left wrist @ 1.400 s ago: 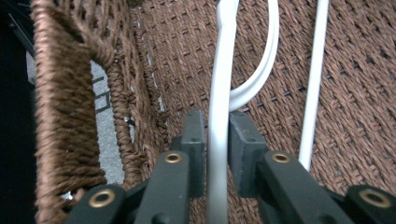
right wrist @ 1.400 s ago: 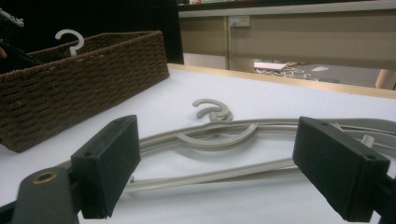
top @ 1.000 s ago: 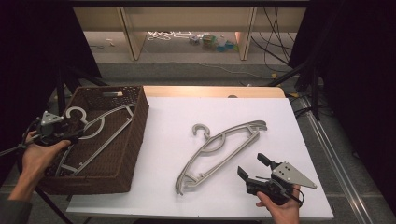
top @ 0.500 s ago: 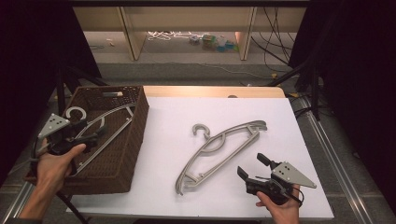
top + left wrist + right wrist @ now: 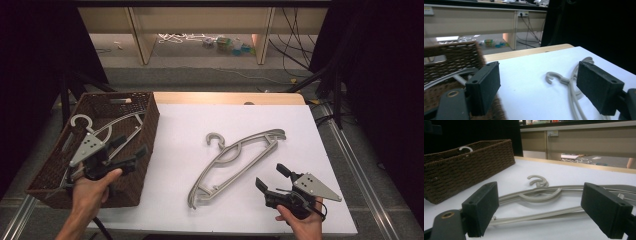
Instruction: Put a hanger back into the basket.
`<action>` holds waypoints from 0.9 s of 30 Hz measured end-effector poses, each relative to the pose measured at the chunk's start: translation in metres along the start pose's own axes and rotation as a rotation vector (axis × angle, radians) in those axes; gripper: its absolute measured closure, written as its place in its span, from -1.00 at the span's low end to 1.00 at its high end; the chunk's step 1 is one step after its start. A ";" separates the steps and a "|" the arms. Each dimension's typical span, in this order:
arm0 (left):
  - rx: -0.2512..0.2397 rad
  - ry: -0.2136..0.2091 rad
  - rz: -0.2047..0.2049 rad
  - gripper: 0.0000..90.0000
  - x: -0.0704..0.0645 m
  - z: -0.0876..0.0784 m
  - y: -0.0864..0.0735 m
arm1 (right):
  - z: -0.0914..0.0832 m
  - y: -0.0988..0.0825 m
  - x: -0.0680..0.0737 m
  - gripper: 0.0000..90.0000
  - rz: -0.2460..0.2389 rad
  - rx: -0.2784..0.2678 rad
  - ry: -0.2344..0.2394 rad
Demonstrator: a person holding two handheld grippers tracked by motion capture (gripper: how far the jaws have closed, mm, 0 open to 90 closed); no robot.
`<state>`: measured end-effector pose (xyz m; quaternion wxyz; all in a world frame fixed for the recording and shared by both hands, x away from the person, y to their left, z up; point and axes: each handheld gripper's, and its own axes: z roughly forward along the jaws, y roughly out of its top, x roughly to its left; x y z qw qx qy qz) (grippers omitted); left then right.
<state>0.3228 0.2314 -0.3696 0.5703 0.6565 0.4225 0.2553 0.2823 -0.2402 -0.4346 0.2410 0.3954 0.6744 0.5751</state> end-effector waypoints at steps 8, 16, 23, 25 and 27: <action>-0.023 -0.058 0.046 -0.59 -0.025 0.013 -0.016 | -0.001 0.000 0.001 -0.65 -0.003 0.014 -0.003; -0.011 -0.101 0.124 -0.60 -0.053 0.020 -0.036 | 0.000 -0.001 0.001 -0.65 -0.012 -0.017 0.000; 0.056 -0.120 0.120 -0.61 -0.060 0.026 -0.051 | 0.002 0.000 0.002 -0.65 -0.016 -0.011 -0.005; 0.074 -0.126 0.115 -0.62 -0.062 0.028 -0.052 | 0.003 -0.001 0.003 -0.65 -0.005 -0.006 0.015; 0.096 -0.134 0.119 -0.62 -0.065 0.032 -0.053 | 0.002 0.000 0.003 -0.65 -0.009 0.004 0.006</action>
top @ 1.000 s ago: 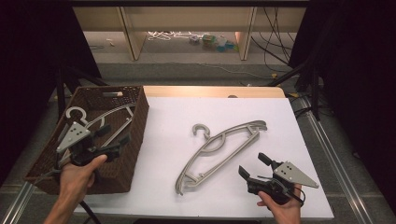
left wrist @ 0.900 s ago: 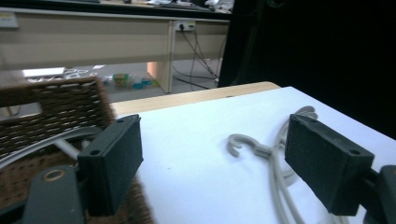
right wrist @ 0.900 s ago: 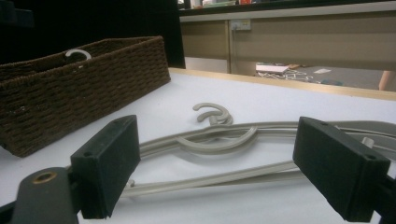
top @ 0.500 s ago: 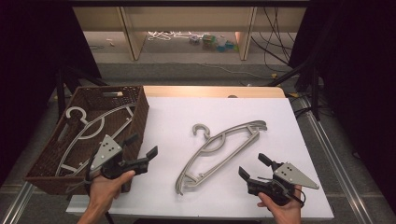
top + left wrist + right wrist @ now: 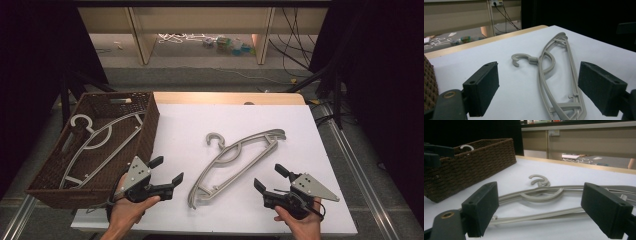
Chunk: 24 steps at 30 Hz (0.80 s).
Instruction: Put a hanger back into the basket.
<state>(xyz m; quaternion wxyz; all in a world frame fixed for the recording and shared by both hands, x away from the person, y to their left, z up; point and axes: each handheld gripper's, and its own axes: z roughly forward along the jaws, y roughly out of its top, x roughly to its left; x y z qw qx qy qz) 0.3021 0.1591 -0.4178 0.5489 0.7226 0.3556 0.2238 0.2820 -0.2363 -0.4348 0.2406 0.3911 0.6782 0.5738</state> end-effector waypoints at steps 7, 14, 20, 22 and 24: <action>0.063 -0.011 0.033 -0.61 -0.007 0.025 0.007 | -0.001 0.001 -0.001 -0.65 -0.010 0.008 -0.010; 0.149 -0.037 0.053 -0.60 -0.009 0.054 0.009 | -0.002 0.002 0.002 -0.65 -0.011 -0.002 0.001; 0.268 -0.038 0.107 -0.61 -0.014 0.079 0.014 | -0.001 0.001 0.005 -0.65 -0.016 -0.025 0.008; 0.311 -0.047 0.148 -0.60 -0.017 0.091 0.015 | -0.003 0.002 0.004 -0.65 -0.018 0.003 -0.005; 0.350 -0.048 0.155 -0.59 -0.018 0.102 0.015 | -0.003 0.002 0.003 -0.65 -0.015 0.011 -0.006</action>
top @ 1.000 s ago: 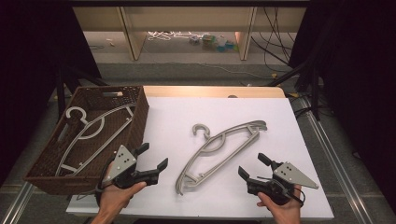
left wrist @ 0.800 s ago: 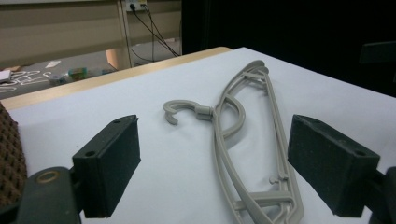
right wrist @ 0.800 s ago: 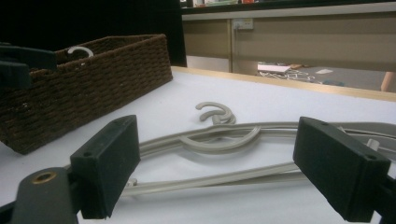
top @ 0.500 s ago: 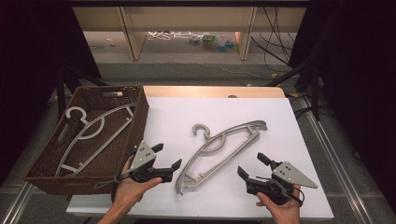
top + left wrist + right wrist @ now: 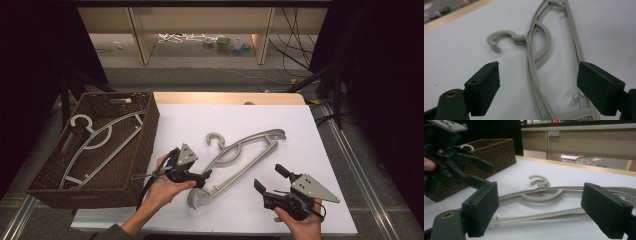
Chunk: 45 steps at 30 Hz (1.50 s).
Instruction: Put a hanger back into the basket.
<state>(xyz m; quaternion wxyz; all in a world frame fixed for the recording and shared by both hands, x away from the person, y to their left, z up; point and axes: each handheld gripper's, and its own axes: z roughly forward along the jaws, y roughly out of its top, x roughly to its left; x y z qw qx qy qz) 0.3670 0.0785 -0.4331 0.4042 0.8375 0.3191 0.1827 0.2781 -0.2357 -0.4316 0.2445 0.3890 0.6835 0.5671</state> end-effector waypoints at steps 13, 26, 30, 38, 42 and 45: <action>0.170 0.019 0.054 -0.38 0.006 0.041 0.011 | 0.000 0.000 -0.001 -0.65 -0.009 -0.014 -0.003; 0.283 0.010 0.060 -0.14 0.011 0.064 0.014 | 0.000 0.000 0.000 -0.65 0.000 0.004 0.003; 0.314 -0.010 0.044 0.05 0.013 0.075 0.017 | 0.002 -0.001 0.000 -0.65 0.006 -0.023 0.011; 0.350 -0.054 0.001 0.59 0.020 0.086 0.017 | -0.001 0.000 -0.001 -0.65 -0.001 0.001 -0.002; 0.354 -0.060 -0.046 0.71 0.024 0.087 0.017 | -0.001 0.000 -0.001 -0.64 -0.008 -0.008 -0.006; 0.353 -0.064 -0.055 0.72 0.025 0.086 0.018 | -0.001 0.000 -0.001 -0.64 -0.007 -0.005 -0.006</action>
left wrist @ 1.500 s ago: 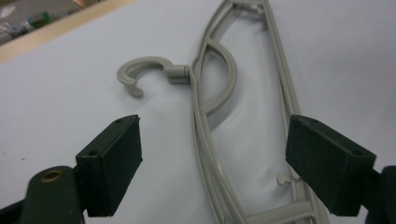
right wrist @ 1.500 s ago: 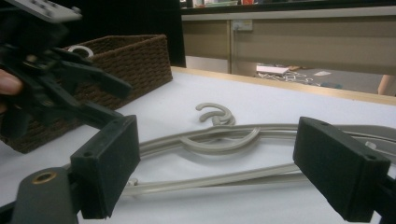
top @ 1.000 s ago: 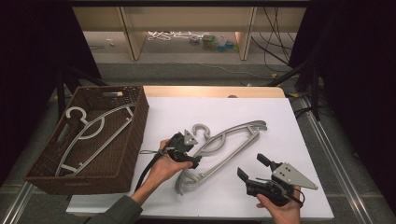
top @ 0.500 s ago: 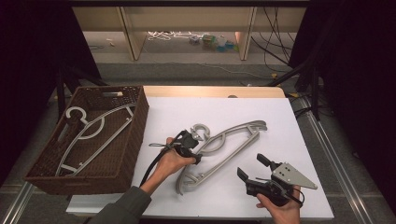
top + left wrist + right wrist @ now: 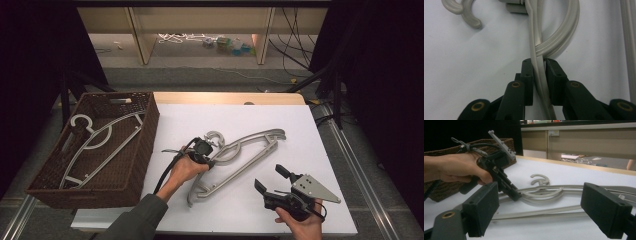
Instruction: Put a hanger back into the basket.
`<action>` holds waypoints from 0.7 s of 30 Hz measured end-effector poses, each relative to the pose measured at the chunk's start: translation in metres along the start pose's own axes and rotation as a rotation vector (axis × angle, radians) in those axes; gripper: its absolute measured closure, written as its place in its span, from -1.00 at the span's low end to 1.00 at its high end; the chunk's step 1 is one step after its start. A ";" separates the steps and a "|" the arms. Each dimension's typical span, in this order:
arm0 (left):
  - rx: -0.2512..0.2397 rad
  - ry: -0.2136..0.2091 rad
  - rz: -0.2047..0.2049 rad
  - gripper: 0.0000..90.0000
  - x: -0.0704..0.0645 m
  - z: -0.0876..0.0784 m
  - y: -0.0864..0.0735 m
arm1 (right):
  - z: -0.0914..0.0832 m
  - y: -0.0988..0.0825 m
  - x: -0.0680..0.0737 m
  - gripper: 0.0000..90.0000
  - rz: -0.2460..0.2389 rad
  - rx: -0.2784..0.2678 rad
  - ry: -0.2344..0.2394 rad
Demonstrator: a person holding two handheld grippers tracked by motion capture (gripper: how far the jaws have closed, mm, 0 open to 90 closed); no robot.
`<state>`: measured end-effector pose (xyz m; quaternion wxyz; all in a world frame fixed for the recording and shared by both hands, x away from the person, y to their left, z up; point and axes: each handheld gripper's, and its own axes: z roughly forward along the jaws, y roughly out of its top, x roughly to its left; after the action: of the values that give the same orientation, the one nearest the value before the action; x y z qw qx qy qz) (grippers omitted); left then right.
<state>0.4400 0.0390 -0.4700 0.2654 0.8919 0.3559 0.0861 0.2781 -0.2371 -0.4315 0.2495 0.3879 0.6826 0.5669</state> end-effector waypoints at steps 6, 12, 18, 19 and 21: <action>-0.104 -0.006 -0.085 0.77 0.007 -0.011 0.001 | 0.000 0.000 0.000 -0.64 0.012 -0.006 0.010; -0.178 -0.029 -0.157 0.81 0.011 -0.018 0.001 | 0.000 0.000 0.000 -0.64 0.001 -0.009 0.008; -0.237 -0.008 -0.167 0.81 0.012 -0.027 0.003 | 0.000 0.000 0.000 -0.65 0.001 -0.009 0.008; -0.241 -0.005 -0.163 0.81 0.013 -0.030 0.002 | 0.000 0.000 0.000 -0.65 0.002 -0.008 0.007; -0.251 0.002 -0.164 0.81 0.015 -0.034 0.002 | 0.000 0.000 0.000 -0.64 0.007 -0.007 0.009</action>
<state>0.4405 0.0622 -0.4411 0.3808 0.8194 0.4144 0.1087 0.2783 -0.2372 -0.4314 0.2457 0.3869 0.6802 0.5721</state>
